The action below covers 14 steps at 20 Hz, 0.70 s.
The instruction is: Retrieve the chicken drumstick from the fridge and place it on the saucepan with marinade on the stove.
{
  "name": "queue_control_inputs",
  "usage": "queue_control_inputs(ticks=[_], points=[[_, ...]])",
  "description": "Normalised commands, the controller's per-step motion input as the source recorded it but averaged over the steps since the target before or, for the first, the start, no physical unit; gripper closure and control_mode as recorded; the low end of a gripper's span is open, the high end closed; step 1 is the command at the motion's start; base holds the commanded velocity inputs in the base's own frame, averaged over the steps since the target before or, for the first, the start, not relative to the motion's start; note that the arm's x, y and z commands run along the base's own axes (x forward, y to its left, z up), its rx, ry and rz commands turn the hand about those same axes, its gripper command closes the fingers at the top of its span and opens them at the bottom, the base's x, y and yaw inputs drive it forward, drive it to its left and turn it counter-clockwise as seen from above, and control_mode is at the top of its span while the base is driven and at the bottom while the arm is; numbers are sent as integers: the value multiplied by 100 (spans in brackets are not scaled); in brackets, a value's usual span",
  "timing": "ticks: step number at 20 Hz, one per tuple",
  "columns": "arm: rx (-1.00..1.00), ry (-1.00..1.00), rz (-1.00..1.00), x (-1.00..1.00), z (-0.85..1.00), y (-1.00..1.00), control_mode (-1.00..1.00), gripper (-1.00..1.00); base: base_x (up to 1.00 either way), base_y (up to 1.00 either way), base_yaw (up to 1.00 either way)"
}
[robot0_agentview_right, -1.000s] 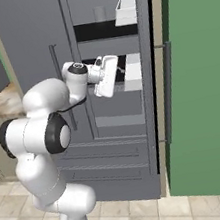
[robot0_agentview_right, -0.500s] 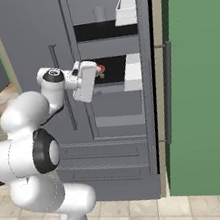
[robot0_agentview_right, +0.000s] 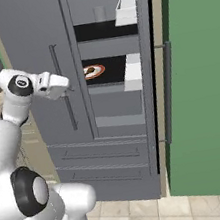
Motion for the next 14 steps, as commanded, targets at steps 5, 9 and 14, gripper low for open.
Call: queue_control_inputs(ticks=[5, 9, 14], points=[[47, -49, -2, -62, 4, 52, -100, -100, 0, 0, 0], [30, -10, 15, -34, 0, 42, -100, -100, 0, 0, 0], [7, 0, 29, -6, 0, 51, -100, -100, 0, 0, 0]])
